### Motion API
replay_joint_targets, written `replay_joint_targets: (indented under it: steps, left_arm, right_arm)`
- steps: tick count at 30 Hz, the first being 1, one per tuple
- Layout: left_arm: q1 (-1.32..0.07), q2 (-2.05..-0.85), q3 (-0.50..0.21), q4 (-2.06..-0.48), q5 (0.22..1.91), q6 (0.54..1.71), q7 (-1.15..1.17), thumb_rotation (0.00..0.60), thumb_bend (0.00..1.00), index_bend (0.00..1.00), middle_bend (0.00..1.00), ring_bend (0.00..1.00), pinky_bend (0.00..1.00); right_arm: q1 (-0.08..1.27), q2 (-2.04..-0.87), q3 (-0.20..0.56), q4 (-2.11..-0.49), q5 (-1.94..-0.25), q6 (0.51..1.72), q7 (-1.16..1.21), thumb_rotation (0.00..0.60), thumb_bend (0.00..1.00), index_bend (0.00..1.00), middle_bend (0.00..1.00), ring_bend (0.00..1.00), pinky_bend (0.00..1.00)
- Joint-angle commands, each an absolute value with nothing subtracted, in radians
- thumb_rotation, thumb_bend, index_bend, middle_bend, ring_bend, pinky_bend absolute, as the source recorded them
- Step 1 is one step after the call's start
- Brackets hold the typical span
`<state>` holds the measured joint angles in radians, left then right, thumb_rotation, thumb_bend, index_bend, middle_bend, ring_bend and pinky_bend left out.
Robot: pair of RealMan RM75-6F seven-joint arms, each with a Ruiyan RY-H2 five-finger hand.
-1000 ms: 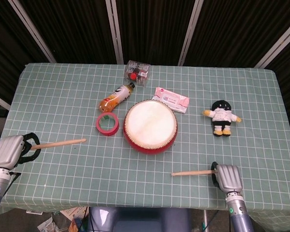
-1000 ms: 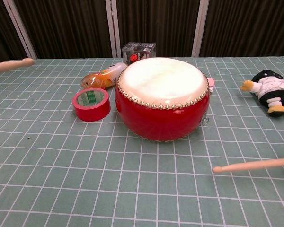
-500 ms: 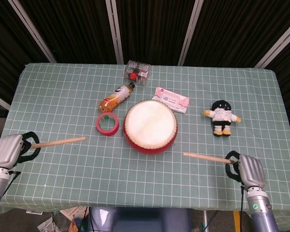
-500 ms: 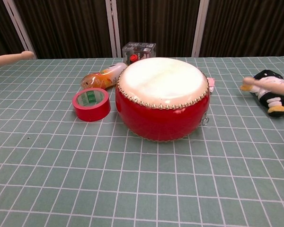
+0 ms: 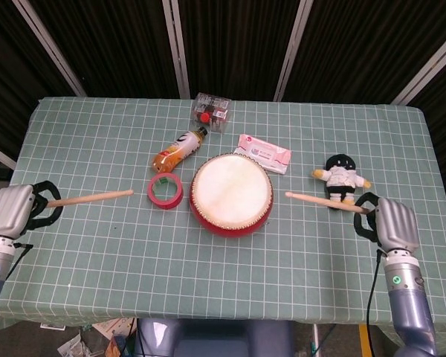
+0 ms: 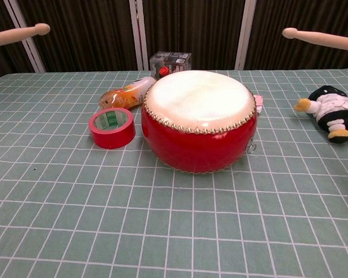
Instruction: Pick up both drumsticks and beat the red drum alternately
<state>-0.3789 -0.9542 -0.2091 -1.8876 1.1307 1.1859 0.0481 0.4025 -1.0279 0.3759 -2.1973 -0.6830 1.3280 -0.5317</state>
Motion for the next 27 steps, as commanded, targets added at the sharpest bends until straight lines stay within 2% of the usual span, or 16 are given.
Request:
replay_joint_targets:
  steps: [1,12,27]
  left_arm:
    - [-0.411,-0.917,-0.251,-1.92,1.063,1.147,0.044,0.6,0.55,0.77,1.0,1.0,1.0]
    - [-0.435,-0.856,-0.285,-1.904,0.977,1.086,-0.005,0.6,0.55,0.77,1.0,1.0,1.0]
    - [-0.525,-0.871,-0.318,-1.903,0.937,1.04,0.053,0.6,0.55,0.77,1.0,1.0,1.0]
  right_arm:
    - [0.504,-1.079,0.414,-2.201,-0.58,1.38,-0.64,0.6,0.67,1.0,1.0,1.0,1.0]
    - [0.655,-1.21,0.431,-2.131,-0.421,1.456,-0.753,0.6,0.67,1.0,1.0,1.0,1.0]
    - [0.713,-1.254,0.412,-2.05,-0.369,1.403,-0.751,0.6,0.67,1.0,1.0,1.0,1.0]
